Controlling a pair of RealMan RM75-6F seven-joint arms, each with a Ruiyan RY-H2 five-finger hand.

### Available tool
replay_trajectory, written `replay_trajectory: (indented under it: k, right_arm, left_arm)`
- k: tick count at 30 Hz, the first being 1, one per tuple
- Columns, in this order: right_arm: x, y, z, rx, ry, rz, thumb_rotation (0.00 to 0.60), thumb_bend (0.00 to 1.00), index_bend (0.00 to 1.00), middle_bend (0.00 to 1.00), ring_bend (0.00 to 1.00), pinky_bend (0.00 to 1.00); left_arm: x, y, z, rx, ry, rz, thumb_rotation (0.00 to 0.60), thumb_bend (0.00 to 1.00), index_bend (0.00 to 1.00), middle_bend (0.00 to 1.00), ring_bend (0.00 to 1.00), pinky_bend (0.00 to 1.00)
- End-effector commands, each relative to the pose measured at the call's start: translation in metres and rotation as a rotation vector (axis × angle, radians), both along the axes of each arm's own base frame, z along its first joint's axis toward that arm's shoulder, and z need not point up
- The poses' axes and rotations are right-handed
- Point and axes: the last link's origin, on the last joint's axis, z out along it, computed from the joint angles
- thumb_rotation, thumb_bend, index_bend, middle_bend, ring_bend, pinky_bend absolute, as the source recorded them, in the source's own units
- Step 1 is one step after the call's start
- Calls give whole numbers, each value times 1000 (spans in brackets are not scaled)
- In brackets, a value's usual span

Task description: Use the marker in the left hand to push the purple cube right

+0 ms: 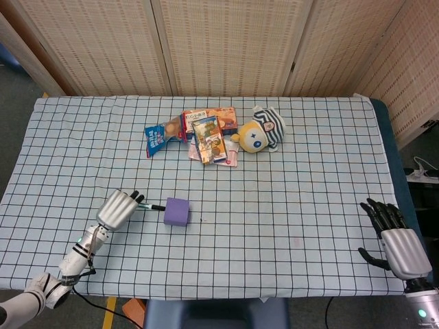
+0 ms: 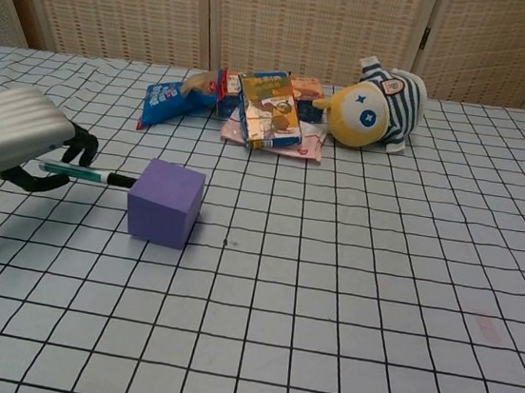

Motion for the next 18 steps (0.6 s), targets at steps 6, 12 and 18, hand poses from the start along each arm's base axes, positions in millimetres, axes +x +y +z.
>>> replay_trajectory:
  k: [6,12,18]
  right_arm:
    - [3,7,7,18,-38,25,600,137,0,0,0,0]
    - [4,11,12,11,-49,41,600,137,0,0,0,0]
    - [4,14,15,10,-57,47,600,138,0,0,0,0]
  left_arm:
    - [23,3,-6,-7,32,-12,600,641,792,834,1000,1000]
    - [32,5,-12,-6,54,-12,600,641,792,834,1000,1000]
    - [43,1,-20,-14,67,-34,600,642,793,834,1000,1000]
